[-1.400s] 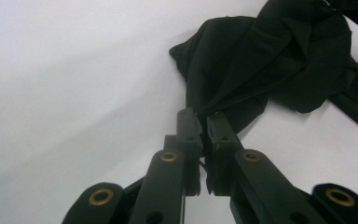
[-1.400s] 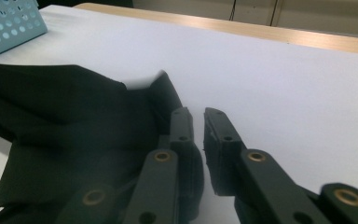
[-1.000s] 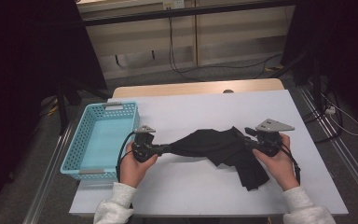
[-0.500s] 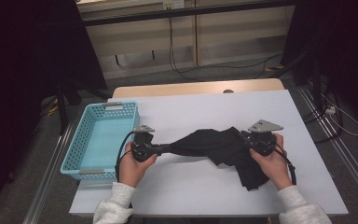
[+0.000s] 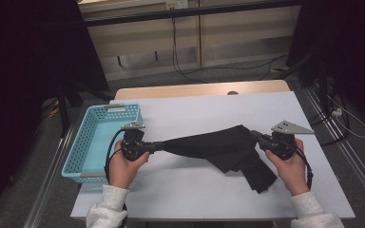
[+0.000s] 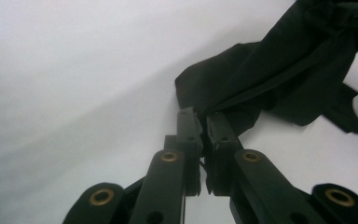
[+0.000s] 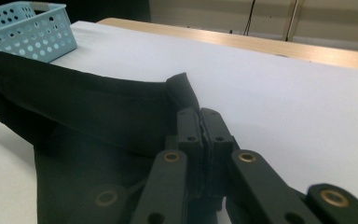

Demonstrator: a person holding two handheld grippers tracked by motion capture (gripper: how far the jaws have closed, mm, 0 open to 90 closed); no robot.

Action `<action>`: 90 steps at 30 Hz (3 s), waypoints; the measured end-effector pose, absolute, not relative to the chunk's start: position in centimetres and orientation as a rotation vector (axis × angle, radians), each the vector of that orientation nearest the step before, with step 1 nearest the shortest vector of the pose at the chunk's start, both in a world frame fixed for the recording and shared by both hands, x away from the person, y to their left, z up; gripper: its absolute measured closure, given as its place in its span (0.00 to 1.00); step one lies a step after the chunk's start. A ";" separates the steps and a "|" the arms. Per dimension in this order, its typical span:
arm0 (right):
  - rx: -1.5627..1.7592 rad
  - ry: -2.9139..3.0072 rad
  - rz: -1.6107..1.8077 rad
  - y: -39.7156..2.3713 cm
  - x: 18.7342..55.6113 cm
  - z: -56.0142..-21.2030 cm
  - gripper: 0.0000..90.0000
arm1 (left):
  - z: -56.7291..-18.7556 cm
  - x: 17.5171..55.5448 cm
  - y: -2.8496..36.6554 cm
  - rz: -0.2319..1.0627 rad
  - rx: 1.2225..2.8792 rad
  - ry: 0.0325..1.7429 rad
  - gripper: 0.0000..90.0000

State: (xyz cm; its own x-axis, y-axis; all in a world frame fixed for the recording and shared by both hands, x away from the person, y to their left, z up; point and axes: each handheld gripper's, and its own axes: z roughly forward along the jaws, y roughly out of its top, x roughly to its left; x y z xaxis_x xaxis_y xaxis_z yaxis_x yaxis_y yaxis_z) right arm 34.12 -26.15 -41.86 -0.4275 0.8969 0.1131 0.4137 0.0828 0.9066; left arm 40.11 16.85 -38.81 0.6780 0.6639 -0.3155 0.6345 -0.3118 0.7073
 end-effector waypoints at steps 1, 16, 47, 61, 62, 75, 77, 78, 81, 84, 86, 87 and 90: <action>1.301 1.891 1.301 -26.3 34.1 -42.1 0.97 | -39.1 40.2 16.7 0.034 2.026 1.006 0.95; 1.361 1.969 1.113 -27.2 34.0 -44.9 0.97 | -41.3 40.9 15.1 -0.014 2.098 1.026 0.95; 1.263 2.104 1.085 -24.2 37.3 -44.6 0.96 | -41.9 40.9 14.6 -0.011 2.107 1.032 0.95; 1.337 1.903 1.183 -28.2 35.0 -43.7 0.96 | -42.5 41.1 13.9 -0.034 2.117 1.014 0.94; 1.341 1.904 1.187 -28.2 35.0 -43.8 0.96 | -42.5 41.1 14.0 -0.028 2.114 1.014 0.93; 1.349 1.902 1.148 -28.2 34.8 -44.2 0.96 | -42.5 41.3 14.1 0.070 2.022 1.049 0.35; 1.347 1.903 1.144 -28.2 34.7 -44.1 0.96 | -42.7 41.3 14.0 0.066 2.023 1.061 0.35; 1.345 1.904 1.141 -28.2 34.7 -44.1 0.96 | -42.8 41.2 13.9 0.063 2.022 1.067 0.35; 1.340 1.902 1.144 -28.2 34.7 -44.1 0.96 | -43.4 41.0 13.2 0.037 2.040 1.068 0.35; 1.343 1.899 1.148 -28.2 34.6 -44.1 0.96 | -44.0 40.8 12.4 0.008 2.069 1.064 0.40; 1.340 1.898 1.149 -28.2 34.6 -44.1 0.96 | -44.1 40.6 12.0 -0.009 2.077 1.053 0.43; 1.337 1.898 1.148 -28.2 34.6 -44.1 0.96 | -44.2 40.6 11.9 -0.023 2.082 1.057 0.47; 1.338 1.895 1.153 -28.2 34.6 -44.1 0.96 | -44.3 40.6 11.7 -0.051 2.086 1.053 0.55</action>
State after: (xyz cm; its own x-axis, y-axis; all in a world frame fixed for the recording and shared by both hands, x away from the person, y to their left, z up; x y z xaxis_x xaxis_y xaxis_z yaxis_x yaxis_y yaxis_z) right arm 34.56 -28.16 -44.08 -0.3583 0.9326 0.0425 0.4667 0.1394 0.8734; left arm 40.59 11.74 -44.28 0.6556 0.6653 -0.3571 0.6965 -0.3502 0.6263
